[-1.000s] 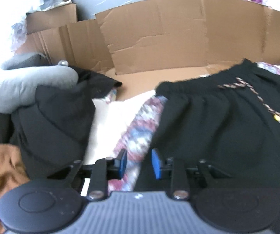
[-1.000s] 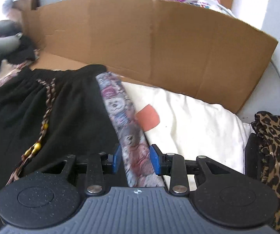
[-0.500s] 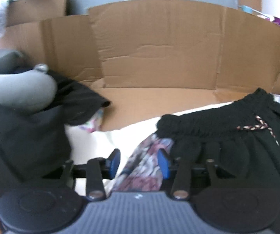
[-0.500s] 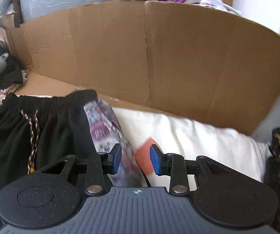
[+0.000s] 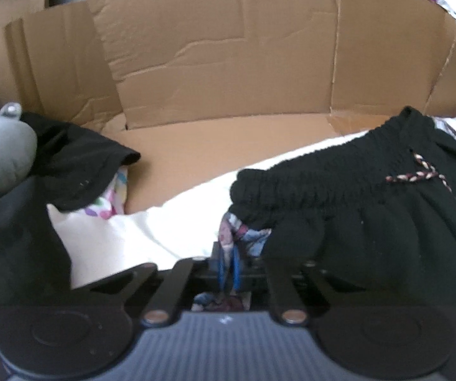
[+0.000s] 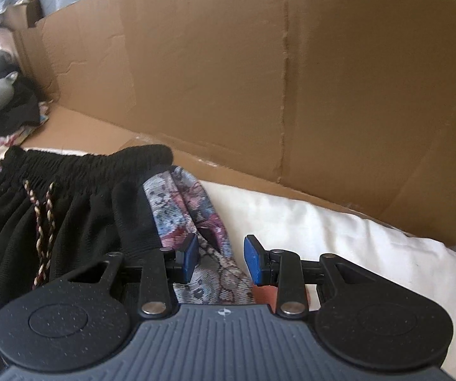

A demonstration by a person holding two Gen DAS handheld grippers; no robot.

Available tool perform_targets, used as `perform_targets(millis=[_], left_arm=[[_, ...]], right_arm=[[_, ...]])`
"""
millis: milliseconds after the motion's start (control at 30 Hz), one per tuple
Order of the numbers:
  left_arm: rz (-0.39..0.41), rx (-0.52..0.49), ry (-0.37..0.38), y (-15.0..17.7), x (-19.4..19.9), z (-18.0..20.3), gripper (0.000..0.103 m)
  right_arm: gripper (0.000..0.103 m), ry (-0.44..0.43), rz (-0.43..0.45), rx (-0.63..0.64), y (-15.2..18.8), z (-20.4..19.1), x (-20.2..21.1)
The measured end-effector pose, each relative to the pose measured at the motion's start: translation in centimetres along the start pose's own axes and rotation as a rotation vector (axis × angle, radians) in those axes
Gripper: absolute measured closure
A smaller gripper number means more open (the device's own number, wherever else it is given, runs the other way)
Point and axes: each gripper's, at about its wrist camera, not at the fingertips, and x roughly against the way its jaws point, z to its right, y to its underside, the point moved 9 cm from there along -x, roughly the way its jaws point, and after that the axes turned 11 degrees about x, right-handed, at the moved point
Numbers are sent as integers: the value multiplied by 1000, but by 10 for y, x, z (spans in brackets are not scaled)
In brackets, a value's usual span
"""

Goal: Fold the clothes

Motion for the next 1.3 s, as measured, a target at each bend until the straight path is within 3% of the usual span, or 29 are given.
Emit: perform_targets(millis=[300, 533, 700, 833, 867, 900, 933, 1033, 1167, 1300], left_arm=[[65, 40, -67, -21, 1, -17, 98], [41, 82, -90, -20, -13, -20, 98], [22, 119, -87, -22, -10, -24, 89], [67, 148, -100, -30, 14, -28, 86], [83, 151, -102, -32, 21, -29, 86], [98, 152, -101, -34, 28, -29, 86], [108, 149, -99, -36, 33, -27, 86], [123, 128, -69, -38, 46, -16, 87], [84, 76, -4, -28, 36, 12, 86], [30, 68, -16, -13, 9, 19, 86]], right_arm=[[64, -51, -6, 58, -19, -5, -5], [64, -77, -3, 55, -30, -12, -13], [64, -107, -14, 8, -36, -14, -27], [64, -135, -34, 24, -36, -22, -39], [66, -138, -44, 36, -35, -23, -42], [86, -140, -53, 48, -34, -25, -44], [96, -139, -60, 59, -33, -26, -46], [99, -94, -42, 88, -38, -27, -44], [100, -40, -28, 119, -43, -25, -46], [94, -63, -32, 105, -42, -25, -43]])
